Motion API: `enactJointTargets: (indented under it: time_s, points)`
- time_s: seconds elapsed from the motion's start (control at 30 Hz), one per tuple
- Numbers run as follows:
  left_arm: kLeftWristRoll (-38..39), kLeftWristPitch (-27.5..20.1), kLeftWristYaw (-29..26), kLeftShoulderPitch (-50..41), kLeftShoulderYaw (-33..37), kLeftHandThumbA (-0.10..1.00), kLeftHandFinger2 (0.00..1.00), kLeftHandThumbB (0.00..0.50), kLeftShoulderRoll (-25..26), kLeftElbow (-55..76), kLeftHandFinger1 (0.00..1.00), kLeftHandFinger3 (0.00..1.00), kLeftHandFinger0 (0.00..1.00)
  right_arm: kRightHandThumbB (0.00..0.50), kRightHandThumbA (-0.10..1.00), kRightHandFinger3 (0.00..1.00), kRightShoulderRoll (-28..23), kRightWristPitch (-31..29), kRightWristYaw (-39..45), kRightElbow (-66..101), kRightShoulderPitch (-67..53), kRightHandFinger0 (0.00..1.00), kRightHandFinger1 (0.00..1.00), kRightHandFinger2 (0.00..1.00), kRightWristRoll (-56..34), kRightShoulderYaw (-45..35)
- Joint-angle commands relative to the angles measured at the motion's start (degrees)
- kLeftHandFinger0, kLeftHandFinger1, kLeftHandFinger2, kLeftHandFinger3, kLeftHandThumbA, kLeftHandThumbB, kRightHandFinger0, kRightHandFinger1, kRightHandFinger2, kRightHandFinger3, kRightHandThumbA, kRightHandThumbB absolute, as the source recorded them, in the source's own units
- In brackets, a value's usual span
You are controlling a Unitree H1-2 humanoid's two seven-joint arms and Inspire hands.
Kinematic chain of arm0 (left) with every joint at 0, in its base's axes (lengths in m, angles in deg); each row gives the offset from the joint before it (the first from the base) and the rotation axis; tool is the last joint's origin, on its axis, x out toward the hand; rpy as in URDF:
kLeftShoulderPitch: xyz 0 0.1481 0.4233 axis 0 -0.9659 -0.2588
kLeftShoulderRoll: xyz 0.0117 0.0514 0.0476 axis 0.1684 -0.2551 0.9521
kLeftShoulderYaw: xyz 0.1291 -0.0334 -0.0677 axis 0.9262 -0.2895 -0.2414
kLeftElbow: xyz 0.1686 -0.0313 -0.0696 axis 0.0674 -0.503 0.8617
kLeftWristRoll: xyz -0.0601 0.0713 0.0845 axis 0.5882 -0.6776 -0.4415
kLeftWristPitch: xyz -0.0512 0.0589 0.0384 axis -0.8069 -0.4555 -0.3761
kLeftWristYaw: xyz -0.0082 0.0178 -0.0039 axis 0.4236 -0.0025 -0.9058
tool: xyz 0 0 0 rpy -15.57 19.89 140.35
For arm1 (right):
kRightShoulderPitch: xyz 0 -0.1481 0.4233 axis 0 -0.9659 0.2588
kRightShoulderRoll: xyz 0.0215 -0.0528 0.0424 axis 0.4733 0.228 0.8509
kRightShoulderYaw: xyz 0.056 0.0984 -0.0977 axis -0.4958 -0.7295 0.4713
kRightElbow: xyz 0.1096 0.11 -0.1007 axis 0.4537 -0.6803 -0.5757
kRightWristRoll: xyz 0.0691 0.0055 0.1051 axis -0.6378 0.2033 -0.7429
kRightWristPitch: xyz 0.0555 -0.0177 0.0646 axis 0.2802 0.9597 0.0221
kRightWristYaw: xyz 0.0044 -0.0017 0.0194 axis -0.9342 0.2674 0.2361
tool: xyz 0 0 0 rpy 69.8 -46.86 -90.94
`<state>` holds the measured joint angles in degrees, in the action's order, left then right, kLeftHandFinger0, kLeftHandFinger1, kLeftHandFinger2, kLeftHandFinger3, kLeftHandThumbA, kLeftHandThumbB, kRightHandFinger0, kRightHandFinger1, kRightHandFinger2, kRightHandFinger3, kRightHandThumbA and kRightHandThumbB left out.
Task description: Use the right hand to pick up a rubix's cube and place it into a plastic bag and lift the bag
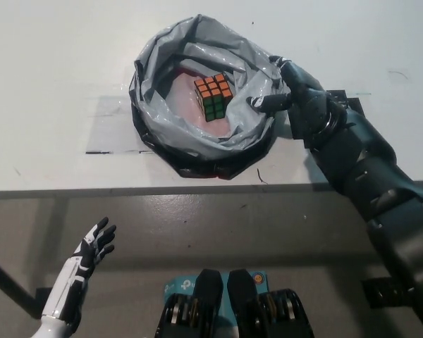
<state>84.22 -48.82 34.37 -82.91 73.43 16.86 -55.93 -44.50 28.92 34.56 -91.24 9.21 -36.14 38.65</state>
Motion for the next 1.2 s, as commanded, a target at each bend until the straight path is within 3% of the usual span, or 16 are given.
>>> enactJointTargets:
  time_s: [0.0, 0.03, 0.07, 0.13, 0.17, 0.27, 0.3, 0.33, 0.43, 0.8, 0.9, 1.0, 1.03, 1.1, 1.13, 1.17]
  points:
    - [-0.8, -1.5, 0.6, 0.7, 0.2, 1.0, 1.0, 0.157, 0.7, 1.5, 1.0, 1.0, 1.0, 0.355, 0.49, 1.0, 1.1, -2.6, -1.3, 1.1, 2.5, 0.68, 1.0, 1.0, -8.4, -7.3]
    - [-0.7, -1.5, 0.6, 0.7, 0.2, 1.0, 1.0, 0.156, 0.7, 1.6, 1.0, 1.0, 1.0, 0.345, 0.44, 1.0, 1.4, -2.8, -1.3, 1.2, 2.7, 0.52, 0.92, 1.0, -10.3, -9.3]
    - [-0.6, -1.6, 0.7, 0.7, 0.2, 1.0, 1.0, 0.155, 0.8, 1.6, 1.0, 1.0, 1.0, 0.331, 0.38, 1.0, 1.7, -3.1, -1.4, 1.3, 2.9, 0.31, 0.67, 1.0, -12.7, -12.2]
    - [-0.6, -1.8, 0.8, 0.8, 0.2, 1.0, 1.0, 0.156, 0.8, 1.5, 1.0, 1.0, 1.0, 0.32, 0.29, 1.0, 2.1, -3.3, -1.6, 1.3, 3.3, 0.19, 0.46, 1.0, -14.7, -15.5]
    - [-0.5, -1.9, 0.8, 0.9, 0.2, 1.0, 1.0, 0.165, 0.8, 1.4, 1.0, 1.0, 1.0, 0.285, 0.15, 1.0, 2.4, -3.5, -1.5, 1.5, 3.7, 0.13, 0.29, 0.81, -17.2, -18.5]
    - [-0.5, -2.1, 0.7, 1.1, 0.2, 1.0, 1.0, 0.175, 0.7, 1.1, 1.0, 1.0, 1.0, 0.265, 0.1, 1.0, 3.0, -4.1, -1.3, 1.8, 4.5, 0.13, 0.23, 0.65, -20.8, -23.6]
    - [-0.5, -2.2, 0.8, 1.2, 0.2, 1.0, 1.0, 0.177, 0.7, 1.0, 1.0, 1.0, 1.0, 0.26, 0.07, 1.0, 3.1, -4.4, -1.4, 1.8, 4.7, 0.07, 0.17, 0.55, -21.8, -25.1]
    - [-0.4, -2.2, 0.8, 1.2, 0.2, 1.0, 1.0, 0.183, 0.7, 1.0, 1.0, 1.0, 1.0, 0.251, 0.03, 1.0, 3.2, -4.6, -1.2, 1.8, 5.0, 0.02, 0.15, 0.54, -22.6, -26.4]
    - [-0.4, -1.6, 0.8, 1.3, 0.2, 1.0, 1.0, 0.184, 0.7, 1.3, 1.0, 1.0, 1.0, 0.233, 0.04, 1.0, 3.3, -4.2, -0.6, 1.8, 6.0, 0.0, 0.14, 0.58, -24.1, -29.6]
    - [-0.6, -1.4, 0.6, 1.9, 0.2, 1.0, 1.0, 0.193, 0.6, 1.0, 1.0, 1.0, 1.0, 0.249, 0.0, 1.0, 2.7, -3.1, 0.3, 1.7, 7.2, 0.0, 0.11, 0.48, -27.5, -33.4]
    - [-0.5, -1.6, 0.7, 2.0, 0.1, 1.0, 1.0, 0.185, 0.6, 1.0, 1.0, 1.0, 0.99, 0.229, 0.04, 1.0, 2.5, -2.7, 1.0, 1.8, 7.8, 0.0, 0.12, 0.48, -28.7, -34.1]
    - [-0.6, -1.3, 0.6, 2.1, 0.1, 1.0, 1.0, 0.182, 0.6, 1.1, 1.0, 1.0, 0.99, 0.224, 0.07, 1.0, 2.2, -2.0, 2.1, 2.0, 8.5, 0.0, 0.06, 0.41, -30.6, -35.4]
    - [-0.8, -1.1, 0.5, 2.2, 0.1, 1.0, 1.0, 0.18, 0.6, 1.2, 1.0, 1.0, 0.99, 0.193, 0.08, 1.0, 1.9, -0.6, 3.5, 2.4, 9.6, 0.0, 0.01, 0.36, -32.8, -37.0]
    - [-0.8, -1.3, 0.5, 2.3, 0.1, 1.0, 1.0, 0.177, 0.7, 1.1, 1.0, 1.0, 0.99, 0.203, 0.06, 1.0, 1.9, 0.4, 4.0, 2.7, 10.7, 0.0, 0.0, 0.27, -34.7, -38.7]
    - [-0.8, -1.3, 0.5, 2.3, 0.1, 1.0, 1.0, 0.177, 0.7, 1.0, 1.0, 1.0, 0.99, 0.209, 0.04, 1.0, 1.9, 1.5, 3.9, 3.0, 11.6, 0.0, 0.0, 0.16, -35.8, -39.9]
    - [-0.8, -1.3, 0.5, 2.3, 0.1, 1.0, 1.0, 0.177, 0.7, 0.9, 1.0, 1.0, 0.99, 0.209, 0.04, 1.0, 1.9, 2.0, 3.9, 3.2, 12.0, 0.0, 0.0, 0.16, -36.3, -40.4]
